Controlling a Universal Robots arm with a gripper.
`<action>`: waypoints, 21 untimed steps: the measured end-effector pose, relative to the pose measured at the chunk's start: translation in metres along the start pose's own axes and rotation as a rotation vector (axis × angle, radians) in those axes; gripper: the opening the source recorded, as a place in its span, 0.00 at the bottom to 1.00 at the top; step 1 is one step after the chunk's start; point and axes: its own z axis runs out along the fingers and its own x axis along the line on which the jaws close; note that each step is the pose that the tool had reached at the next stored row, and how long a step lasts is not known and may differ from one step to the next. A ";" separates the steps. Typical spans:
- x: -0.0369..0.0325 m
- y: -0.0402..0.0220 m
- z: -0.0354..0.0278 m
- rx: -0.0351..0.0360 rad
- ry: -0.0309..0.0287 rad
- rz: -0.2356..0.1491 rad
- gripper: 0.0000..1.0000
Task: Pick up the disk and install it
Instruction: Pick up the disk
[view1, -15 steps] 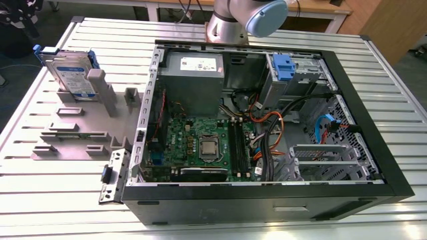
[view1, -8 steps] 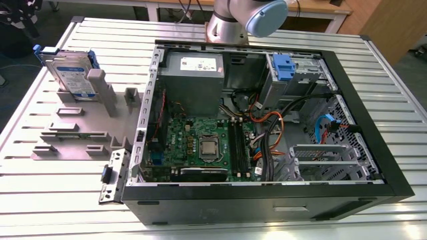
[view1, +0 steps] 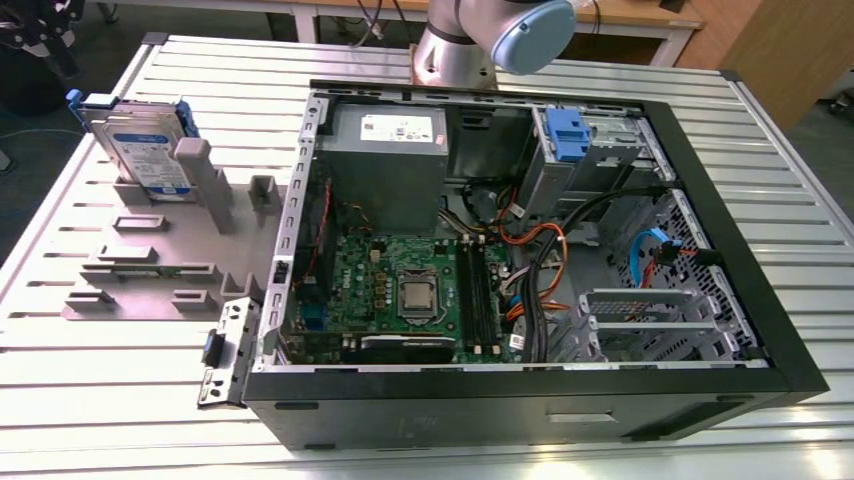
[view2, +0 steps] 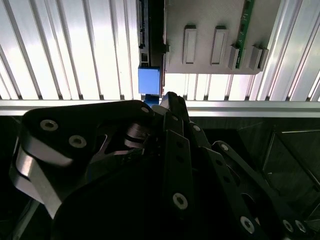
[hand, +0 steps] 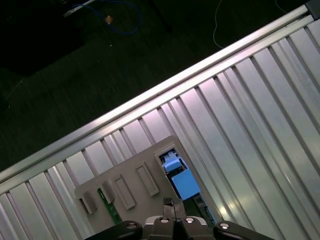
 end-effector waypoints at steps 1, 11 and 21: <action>0.0000 0.0000 0.0000 0.0000 0.0000 0.000 0.11; -0.0004 -0.0004 0.0017 0.0009 0.0019 -0.056 0.11; -0.0007 -0.0009 0.0043 0.0017 0.0070 -0.191 0.11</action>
